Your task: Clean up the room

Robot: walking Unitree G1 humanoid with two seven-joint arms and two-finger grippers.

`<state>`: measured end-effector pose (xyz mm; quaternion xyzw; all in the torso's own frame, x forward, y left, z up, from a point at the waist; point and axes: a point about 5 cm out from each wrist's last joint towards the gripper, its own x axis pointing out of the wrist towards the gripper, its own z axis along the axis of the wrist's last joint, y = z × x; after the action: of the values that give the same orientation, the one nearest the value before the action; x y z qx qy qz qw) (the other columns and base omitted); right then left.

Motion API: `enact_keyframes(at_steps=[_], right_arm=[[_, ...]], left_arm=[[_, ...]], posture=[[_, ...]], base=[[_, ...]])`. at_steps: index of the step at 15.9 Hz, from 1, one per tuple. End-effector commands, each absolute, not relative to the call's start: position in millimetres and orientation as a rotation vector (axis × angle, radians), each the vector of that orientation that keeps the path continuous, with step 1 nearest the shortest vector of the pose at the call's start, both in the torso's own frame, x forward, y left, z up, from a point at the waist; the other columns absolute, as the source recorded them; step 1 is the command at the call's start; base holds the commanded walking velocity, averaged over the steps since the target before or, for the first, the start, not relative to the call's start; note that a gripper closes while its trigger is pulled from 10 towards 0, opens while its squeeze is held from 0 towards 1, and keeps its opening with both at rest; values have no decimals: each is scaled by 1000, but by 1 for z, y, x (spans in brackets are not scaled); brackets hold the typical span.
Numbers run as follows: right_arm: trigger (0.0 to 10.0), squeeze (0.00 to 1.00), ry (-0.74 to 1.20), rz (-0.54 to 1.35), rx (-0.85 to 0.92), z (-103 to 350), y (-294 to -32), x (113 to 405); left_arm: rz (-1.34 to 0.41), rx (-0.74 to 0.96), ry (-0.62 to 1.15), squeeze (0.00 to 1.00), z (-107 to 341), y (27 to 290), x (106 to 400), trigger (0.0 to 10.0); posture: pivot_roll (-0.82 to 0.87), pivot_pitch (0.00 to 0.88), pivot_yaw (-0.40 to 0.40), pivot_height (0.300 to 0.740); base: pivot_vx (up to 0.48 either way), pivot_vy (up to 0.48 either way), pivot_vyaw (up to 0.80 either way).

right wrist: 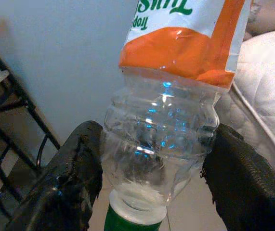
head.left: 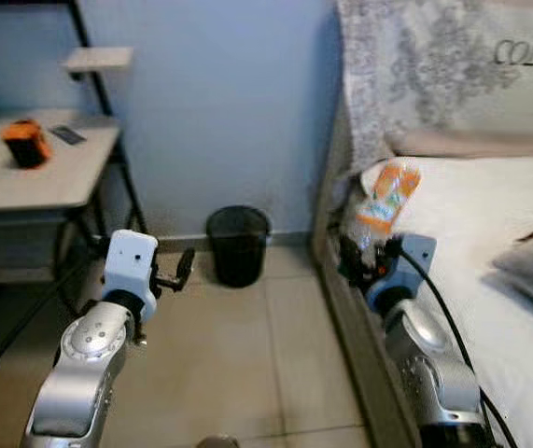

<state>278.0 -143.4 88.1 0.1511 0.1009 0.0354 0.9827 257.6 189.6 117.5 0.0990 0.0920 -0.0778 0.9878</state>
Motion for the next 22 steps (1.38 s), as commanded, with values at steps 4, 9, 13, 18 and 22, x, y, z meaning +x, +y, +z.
enact_keyframes(at_steps=[4, 9, 13, 18, 22], right_arm=[[10000, 0, 210, 27, 248, 87, -142, 284], [10000, 0, 190, 91, 236, 97, -137, 296], [10000, 0, 205, 80, 266, 96, -134, 301], [10000, 0, 207, 98, 240, 98, -135, 302], [10000, 0, 213, 82, 232, 96, -141, 301]], left_arm=[[-191, 188, 163, 0, 121, 184, 271, 10000], [-205, 195, 141, 0, 123, 181, 283, 10000], [-218, 214, 127, 0, 126, 182, 287, 10000], [-220, 205, 117, 0, 129, 180, 287, 10000], [-230, 244, 114, 0, 130, 180, 289, 10000]], posture=[[-33, 0, 32, 740], [-30, 0, 23, 740], [-16, 0, 24, 740], [-14, 0, 20, 740], [-3, 0, 16, 740]], base=[[264, 0, 0], [266, 0, 320], [270, 0, 200], [276, 0, 0], [277, 0, 394]])
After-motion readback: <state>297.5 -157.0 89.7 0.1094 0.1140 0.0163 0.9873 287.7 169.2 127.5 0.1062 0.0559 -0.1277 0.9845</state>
